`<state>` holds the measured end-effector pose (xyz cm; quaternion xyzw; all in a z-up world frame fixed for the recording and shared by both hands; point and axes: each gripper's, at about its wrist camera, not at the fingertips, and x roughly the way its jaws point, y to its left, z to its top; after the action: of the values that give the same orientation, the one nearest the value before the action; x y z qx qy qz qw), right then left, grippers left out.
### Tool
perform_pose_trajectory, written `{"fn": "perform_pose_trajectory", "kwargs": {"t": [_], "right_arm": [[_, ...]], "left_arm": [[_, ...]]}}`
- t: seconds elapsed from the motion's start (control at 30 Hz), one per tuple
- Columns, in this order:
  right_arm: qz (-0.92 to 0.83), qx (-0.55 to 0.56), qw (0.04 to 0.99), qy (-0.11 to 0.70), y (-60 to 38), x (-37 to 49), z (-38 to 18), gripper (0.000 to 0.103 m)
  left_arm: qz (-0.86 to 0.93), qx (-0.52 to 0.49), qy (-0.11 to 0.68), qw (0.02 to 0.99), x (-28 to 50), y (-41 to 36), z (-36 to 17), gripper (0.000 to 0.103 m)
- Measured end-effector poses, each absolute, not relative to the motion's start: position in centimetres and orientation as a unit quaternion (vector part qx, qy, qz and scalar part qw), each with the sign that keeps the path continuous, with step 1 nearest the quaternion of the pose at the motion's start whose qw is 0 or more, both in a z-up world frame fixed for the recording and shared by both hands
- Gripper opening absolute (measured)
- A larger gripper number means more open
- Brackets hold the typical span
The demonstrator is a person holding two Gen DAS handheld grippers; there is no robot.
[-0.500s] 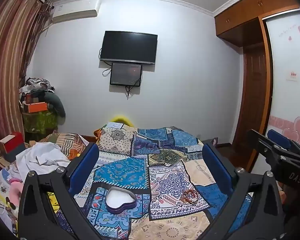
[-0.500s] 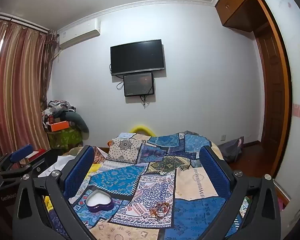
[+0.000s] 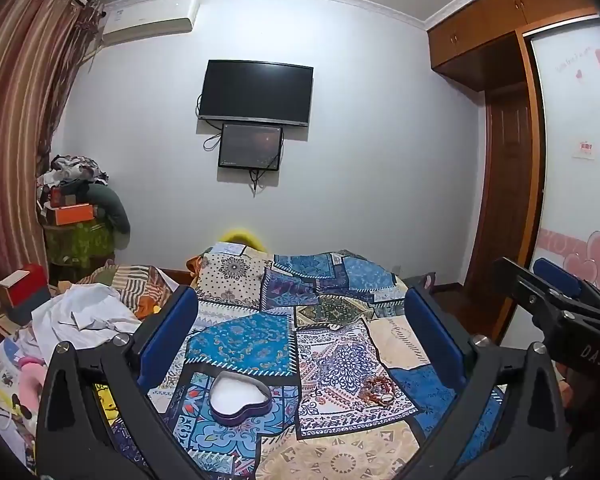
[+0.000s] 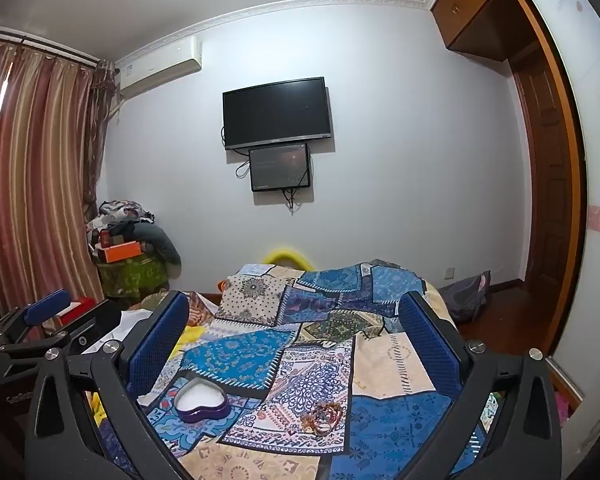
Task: Organize jewelry
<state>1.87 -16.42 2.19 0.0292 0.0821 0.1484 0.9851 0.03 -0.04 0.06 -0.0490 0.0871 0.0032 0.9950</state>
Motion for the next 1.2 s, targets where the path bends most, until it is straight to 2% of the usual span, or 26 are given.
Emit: {"fn": "perform_pose_trajectory", "kwargs": {"t": [1.2], "right_arm": [[0.147,0.031,0.985,0.087,-17.2,2.0,1.9,0.103]], "left_arm": [[0.009,-0.052,0.088,0.995,0.0,0.0,-0.2,0.103]]}}
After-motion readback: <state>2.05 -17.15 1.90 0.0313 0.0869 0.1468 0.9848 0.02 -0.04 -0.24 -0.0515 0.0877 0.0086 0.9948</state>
